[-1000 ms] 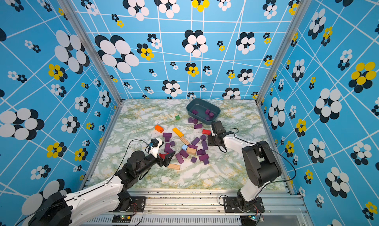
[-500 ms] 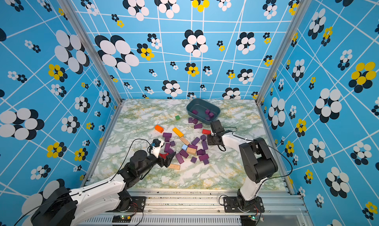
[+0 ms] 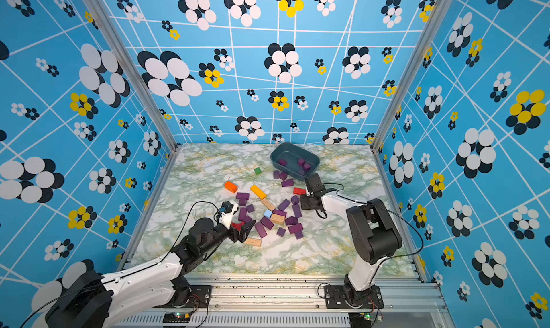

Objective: Pick purple bricks into the storage bin
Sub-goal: Pick up the building block from the center of the board.

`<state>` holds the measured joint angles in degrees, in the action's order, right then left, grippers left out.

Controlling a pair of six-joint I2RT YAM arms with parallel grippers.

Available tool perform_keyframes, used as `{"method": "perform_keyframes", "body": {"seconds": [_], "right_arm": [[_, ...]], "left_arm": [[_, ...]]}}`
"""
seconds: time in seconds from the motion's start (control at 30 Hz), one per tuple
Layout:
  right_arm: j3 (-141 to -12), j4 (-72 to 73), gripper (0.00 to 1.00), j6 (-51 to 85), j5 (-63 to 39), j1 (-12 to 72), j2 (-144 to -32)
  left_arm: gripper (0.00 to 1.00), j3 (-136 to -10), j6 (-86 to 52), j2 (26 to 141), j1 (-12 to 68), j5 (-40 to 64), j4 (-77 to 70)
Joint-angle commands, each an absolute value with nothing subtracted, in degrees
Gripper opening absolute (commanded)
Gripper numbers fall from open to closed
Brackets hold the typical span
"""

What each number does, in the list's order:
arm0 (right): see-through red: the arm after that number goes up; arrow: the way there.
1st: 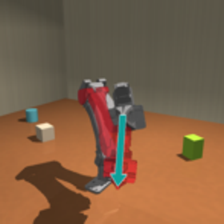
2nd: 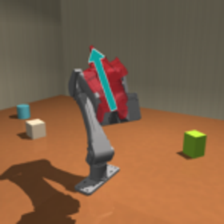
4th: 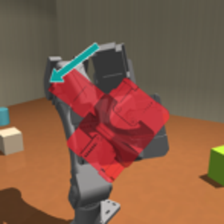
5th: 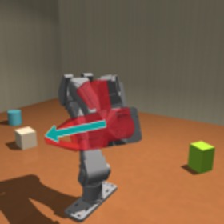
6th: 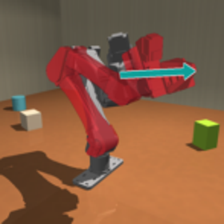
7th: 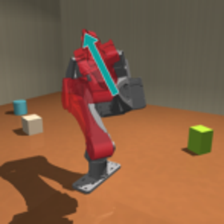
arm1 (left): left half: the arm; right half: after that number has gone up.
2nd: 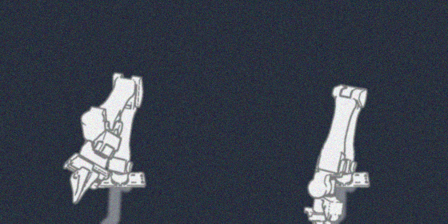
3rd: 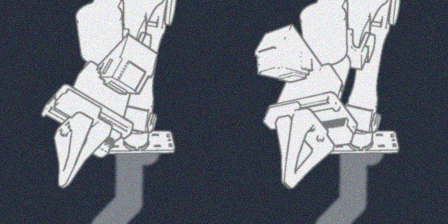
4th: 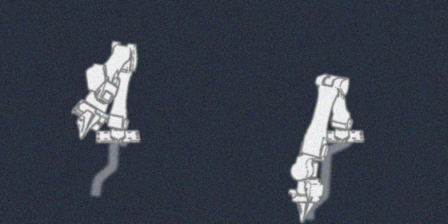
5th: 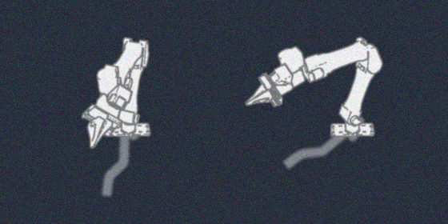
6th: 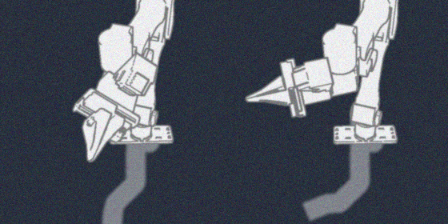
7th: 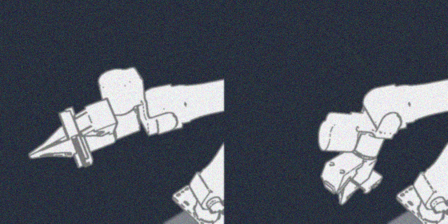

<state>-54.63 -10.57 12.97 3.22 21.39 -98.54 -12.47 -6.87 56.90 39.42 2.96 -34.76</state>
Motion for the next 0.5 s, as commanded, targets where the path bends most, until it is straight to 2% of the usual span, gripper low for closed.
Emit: {"method": "perform_keyframes", "body": {"seconds": [0.0, 0.23, 0.47], "right_arm": [[-53.59, -8.98, 0.18, 15.17, 1.27, 21.97, -93.13], [-55.14, -7.80, 0.19, 17.48, -1.82, 21.80, -87.45], [-63.02, -5.88, 0.20, 19.03, -2.65, 19.92, -92.65]], "left_arm": [[1.00, -13.07, -7.49, 56.91, 39.61, 1.91, -35.73], [0.99, -13.18, -7.99, 57.40, 39.63, 1.89, -35.51], [0.99, -13.10, -8.00, 56.96, 39.56, 0.97, -35.25]]}}
